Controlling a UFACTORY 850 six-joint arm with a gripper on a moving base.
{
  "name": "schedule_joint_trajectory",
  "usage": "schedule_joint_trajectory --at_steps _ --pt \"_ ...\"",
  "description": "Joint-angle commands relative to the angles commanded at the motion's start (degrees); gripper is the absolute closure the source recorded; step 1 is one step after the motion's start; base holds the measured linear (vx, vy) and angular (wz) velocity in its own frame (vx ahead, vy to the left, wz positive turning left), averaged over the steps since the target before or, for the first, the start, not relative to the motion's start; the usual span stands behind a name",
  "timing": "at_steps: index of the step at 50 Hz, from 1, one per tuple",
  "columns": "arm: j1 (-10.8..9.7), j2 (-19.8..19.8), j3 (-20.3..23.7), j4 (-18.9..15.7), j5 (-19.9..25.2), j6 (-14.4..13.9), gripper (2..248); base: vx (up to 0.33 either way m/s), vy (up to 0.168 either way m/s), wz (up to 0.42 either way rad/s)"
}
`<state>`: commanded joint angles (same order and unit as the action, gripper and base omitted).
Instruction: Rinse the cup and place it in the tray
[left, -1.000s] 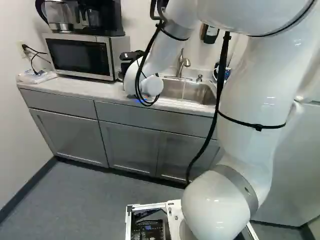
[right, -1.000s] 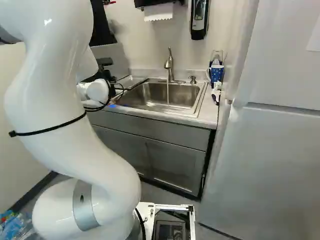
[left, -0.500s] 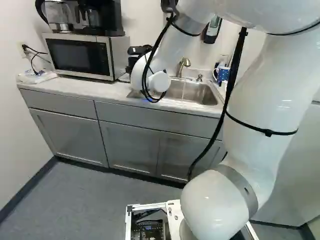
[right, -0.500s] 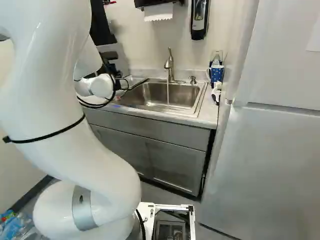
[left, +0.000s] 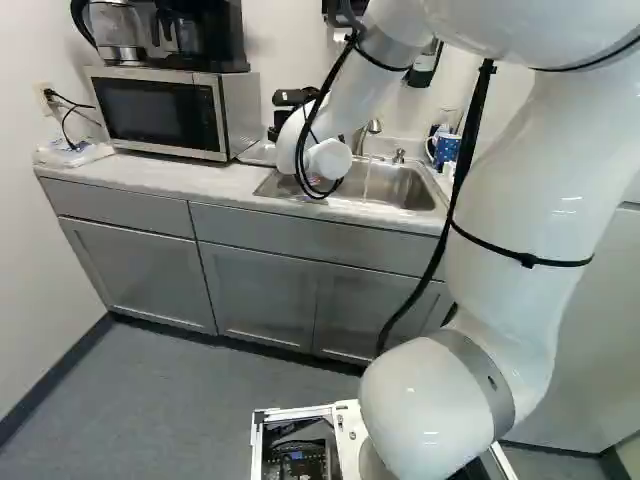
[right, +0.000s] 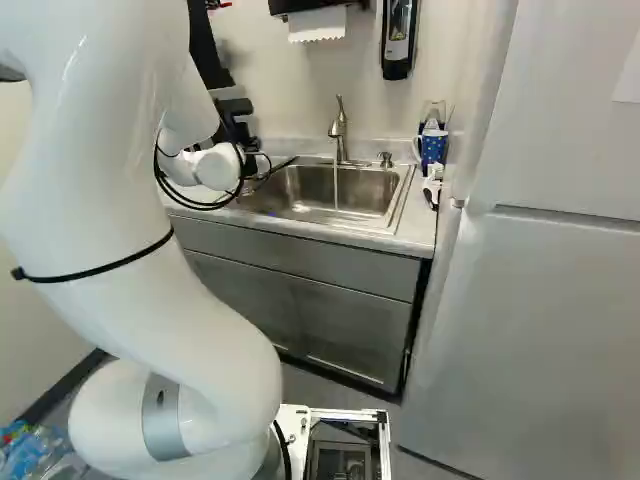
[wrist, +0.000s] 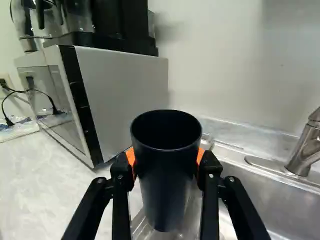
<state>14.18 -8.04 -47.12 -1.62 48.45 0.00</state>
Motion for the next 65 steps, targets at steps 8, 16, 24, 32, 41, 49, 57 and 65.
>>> schedule_joint_trajectory --at_steps 8,16,24,32,41,49,57,65 --pt "-1.4 -0.6 -0.6 0.0 0.0 0.0 124 0.000 0.000 0.000" --pt "-2.8 -1.3 -1.4 0.0 0.0 0.0 124 0.000 0.000 0.000" --pt "-4.2 -2.0 -2.1 0.0 0.0 0.0 124 0.000 0.000 0.000" --pt "-5.6 -2.8 -3.0 0.0 0.0 0.0 124 0.000 0.000 0.000" --pt "-7.1 -3.7 -4.1 0.0 0.0 0.0 124 0.000 0.000 0.000" --pt "-8.4 -4.6 -4.5 0.0 0.0 0.0 124 0.000 0.000 0.000" --pt "-9.6 -4.9 -4.0 0.0 0.0 0.0 124 0.000 0.000 0.000" --pt "-10.9 -5.4 -3.5 0.0 0.0 0.0 124 0.000 0.000 0.000"
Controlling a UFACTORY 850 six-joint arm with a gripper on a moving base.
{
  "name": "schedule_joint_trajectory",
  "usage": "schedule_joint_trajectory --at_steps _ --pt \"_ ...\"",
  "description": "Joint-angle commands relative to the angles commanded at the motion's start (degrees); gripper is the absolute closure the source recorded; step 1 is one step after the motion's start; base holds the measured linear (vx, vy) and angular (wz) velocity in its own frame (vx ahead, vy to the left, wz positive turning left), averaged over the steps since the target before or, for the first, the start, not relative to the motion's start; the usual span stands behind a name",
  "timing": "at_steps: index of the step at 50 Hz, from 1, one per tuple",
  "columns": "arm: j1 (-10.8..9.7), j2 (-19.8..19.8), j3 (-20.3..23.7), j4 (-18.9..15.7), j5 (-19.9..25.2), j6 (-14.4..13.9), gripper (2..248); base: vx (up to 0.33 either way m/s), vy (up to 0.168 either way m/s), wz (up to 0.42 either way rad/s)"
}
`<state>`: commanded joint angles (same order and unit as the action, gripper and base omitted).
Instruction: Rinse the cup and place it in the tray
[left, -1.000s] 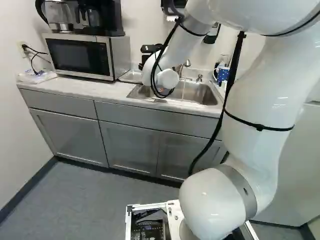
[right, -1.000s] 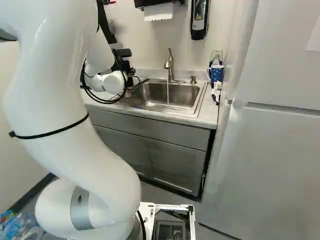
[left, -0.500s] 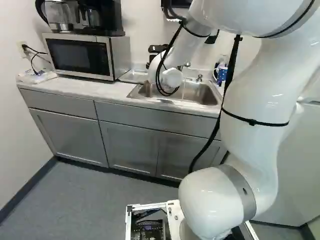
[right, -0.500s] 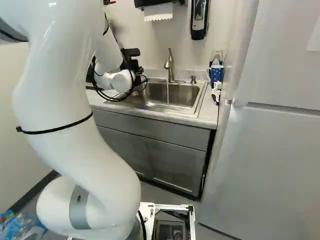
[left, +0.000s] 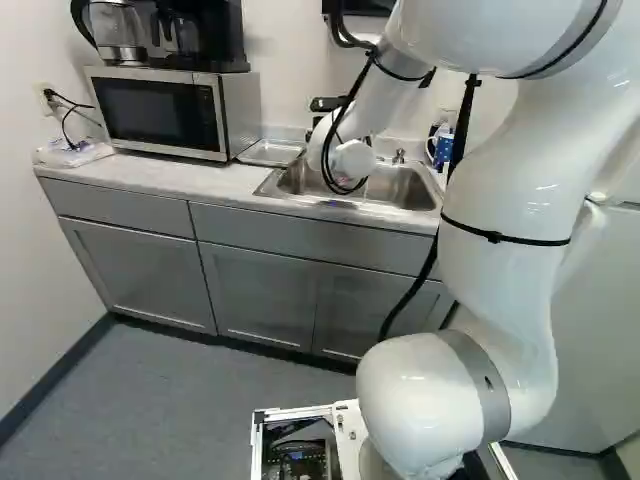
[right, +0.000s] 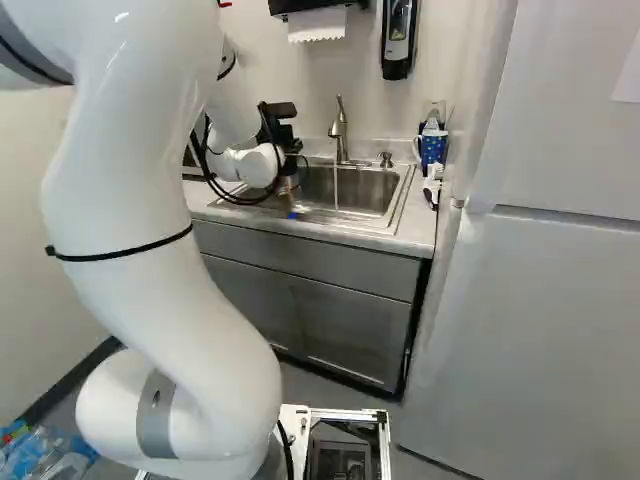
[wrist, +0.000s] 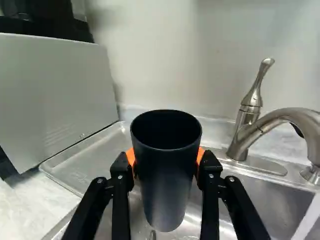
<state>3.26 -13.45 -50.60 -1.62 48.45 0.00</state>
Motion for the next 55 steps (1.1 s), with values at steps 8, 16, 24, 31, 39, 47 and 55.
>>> schedule_joint_trajectory --at_steps 8,16,24,31,39,47,55 --pt "-1.1 -0.5 0.5 0.0 0.0 0.0 124 0.000 0.000 0.000" --pt "-2.1 -0.8 1.1 0.0 0.0 0.0 124 0.000 0.000 0.000" --pt "-3.1 -1.1 1.9 0.0 0.0 0.0 124 0.000 0.000 0.000" --pt "-4.1 -1.3 2.5 0.0 0.0 0.0 124 0.000 0.000 0.000" --pt "-5.2 -0.7 3.3 0.0 0.0 0.0 124 0.000 0.000 0.000" --pt "-6.4 0.0 4.1 0.0 0.0 0.0 124 0.000 0.000 0.000" --pt "-7.7 0.8 5.0 0.0 0.0 0.0 124 0.000 0.000 0.000"
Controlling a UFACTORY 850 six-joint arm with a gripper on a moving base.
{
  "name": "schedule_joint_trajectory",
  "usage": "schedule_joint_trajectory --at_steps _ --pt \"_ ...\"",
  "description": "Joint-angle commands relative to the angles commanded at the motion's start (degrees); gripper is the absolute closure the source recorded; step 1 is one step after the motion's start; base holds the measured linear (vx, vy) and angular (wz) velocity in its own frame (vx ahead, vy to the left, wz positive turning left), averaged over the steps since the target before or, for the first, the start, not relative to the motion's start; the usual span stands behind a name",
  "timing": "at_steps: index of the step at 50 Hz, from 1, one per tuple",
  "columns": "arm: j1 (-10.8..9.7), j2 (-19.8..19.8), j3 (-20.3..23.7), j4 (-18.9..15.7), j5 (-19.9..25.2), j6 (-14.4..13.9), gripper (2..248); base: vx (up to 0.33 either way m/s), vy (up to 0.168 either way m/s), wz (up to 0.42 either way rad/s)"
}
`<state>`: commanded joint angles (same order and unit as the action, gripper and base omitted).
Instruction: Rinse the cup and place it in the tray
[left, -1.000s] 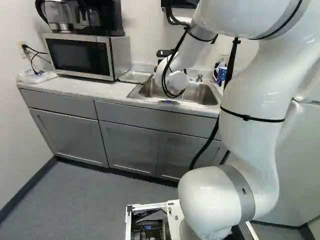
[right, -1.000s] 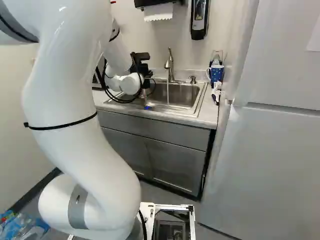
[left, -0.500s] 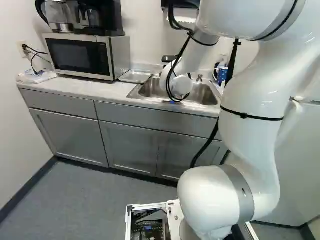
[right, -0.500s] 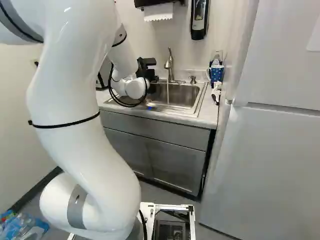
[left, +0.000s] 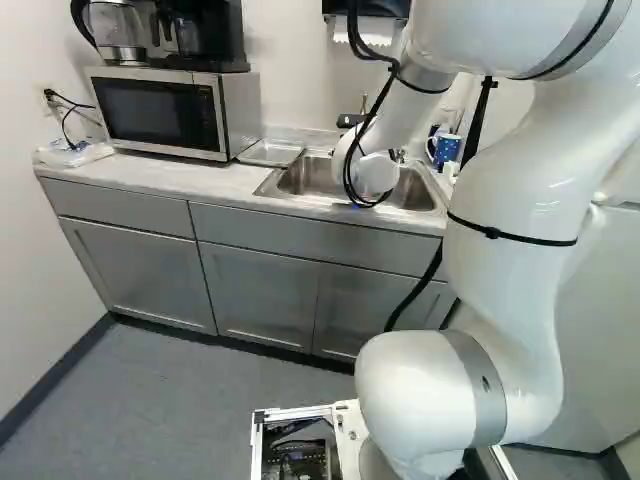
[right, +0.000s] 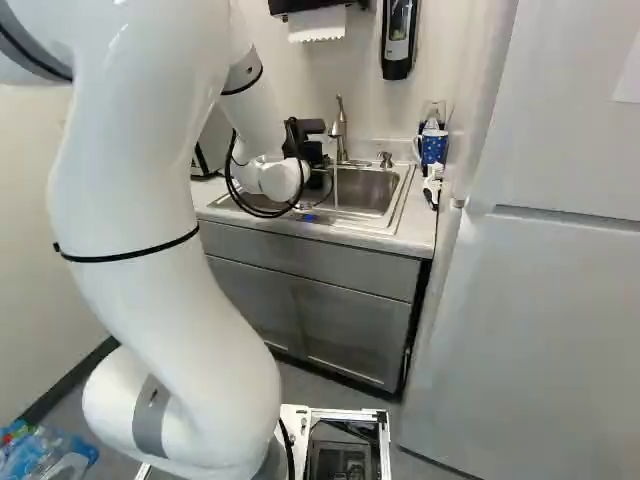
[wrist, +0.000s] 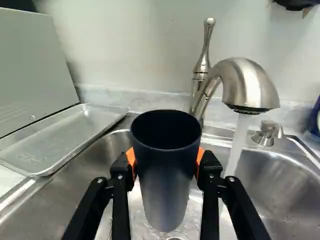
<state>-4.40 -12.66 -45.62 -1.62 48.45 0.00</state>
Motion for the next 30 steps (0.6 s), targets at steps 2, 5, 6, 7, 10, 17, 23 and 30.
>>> schedule_joint_trajectory --at_steps 2,5,6,7,10,17,23,30 --pt "-0.3 0.2 0.2 0.0 0.0 0.0 124 0.000 0.000 0.000" --pt "-0.8 0.4 0.5 0.0 0.0 0.0 124 0.000 0.000 0.000" --pt "-1.0 0.5 0.5 0.0 0.0 0.0 124 0.000 0.000 0.000" --pt "-1.1 0.6 0.6 0.0 0.0 0.0 124 0.000 0.000 0.000" --pt "-1.6 0.8 0.9 0.0 0.0 0.0 124 0.000 0.000 0.000" --pt "-2.8 1.2 1.4 0.0 0.0 0.0 124 0.000 0.000 0.000" --pt "-3.8 1.6 1.8 0.0 0.0 0.0 124 0.000 0.000 0.000" --pt "-5.0 1.9 2.1 0.0 0.0 0.0 124 0.000 0.000 0.000"
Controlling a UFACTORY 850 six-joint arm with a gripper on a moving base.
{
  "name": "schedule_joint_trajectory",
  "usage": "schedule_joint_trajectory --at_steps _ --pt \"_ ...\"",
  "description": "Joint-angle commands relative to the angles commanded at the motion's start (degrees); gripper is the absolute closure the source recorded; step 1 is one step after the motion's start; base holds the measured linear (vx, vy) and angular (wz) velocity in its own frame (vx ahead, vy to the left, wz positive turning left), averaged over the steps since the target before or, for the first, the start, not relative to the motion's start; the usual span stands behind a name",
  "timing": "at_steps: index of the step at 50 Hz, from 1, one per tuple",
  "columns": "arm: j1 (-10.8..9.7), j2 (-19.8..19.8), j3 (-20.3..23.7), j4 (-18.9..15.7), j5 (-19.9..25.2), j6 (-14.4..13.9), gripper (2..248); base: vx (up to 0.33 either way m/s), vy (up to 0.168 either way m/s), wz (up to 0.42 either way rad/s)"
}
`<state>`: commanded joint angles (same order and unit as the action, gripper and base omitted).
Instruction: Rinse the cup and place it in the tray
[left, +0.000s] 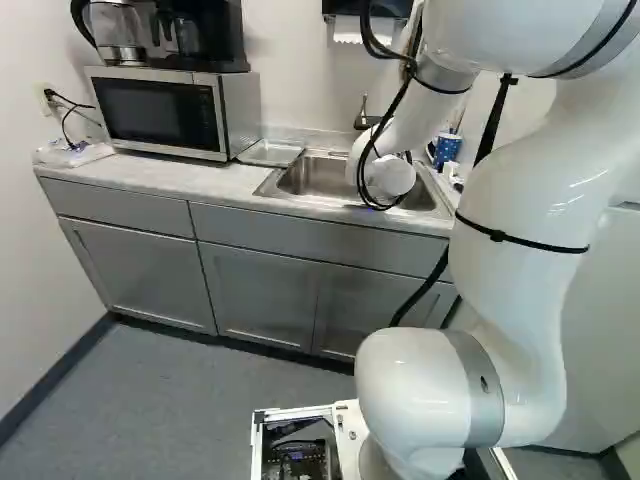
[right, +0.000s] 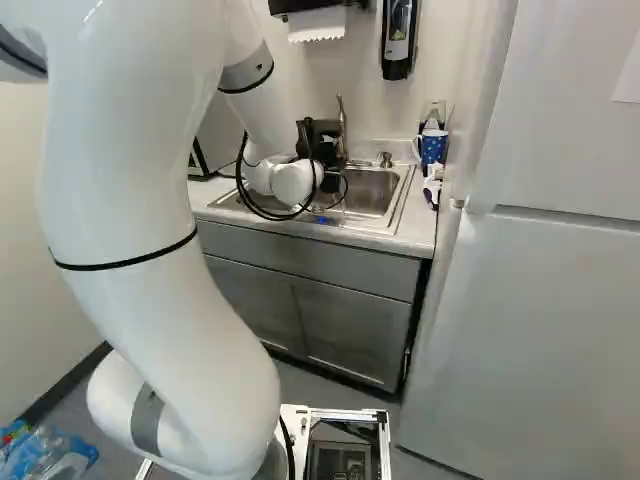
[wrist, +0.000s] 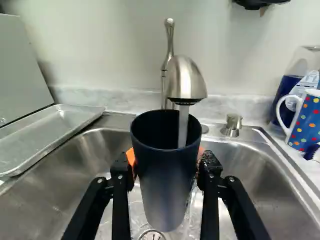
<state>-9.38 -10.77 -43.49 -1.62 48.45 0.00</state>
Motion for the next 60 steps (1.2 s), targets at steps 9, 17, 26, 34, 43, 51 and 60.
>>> schedule_joint_trajectory --at_steps 9,17,26,34,43,51,60 --pt "-1.5 0.3 0.4 0.0 0.0 0.0 124 0.000 0.000 0.000" --pt "-1.7 0.4 0.4 0.0 0.0 0.0 124 0.000 0.000 0.000" --pt "-1.7 0.4 0.4 0.0 0.0 0.0 124 0.000 0.000 0.000" --pt "-1.7 0.4 0.4 0.0 0.0 0.0 124 0.000 0.000 0.000" --pt "-1.7 0.4 0.4 0.0 0.0 0.0 124 0.000 0.000 0.000" --pt "-1.7 0.4 0.4 0.0 0.0 0.0 124 0.000 0.000 0.000" --pt "-1.7 0.4 0.4 0.0 0.0 0.0 124 0.000 0.000 0.000"
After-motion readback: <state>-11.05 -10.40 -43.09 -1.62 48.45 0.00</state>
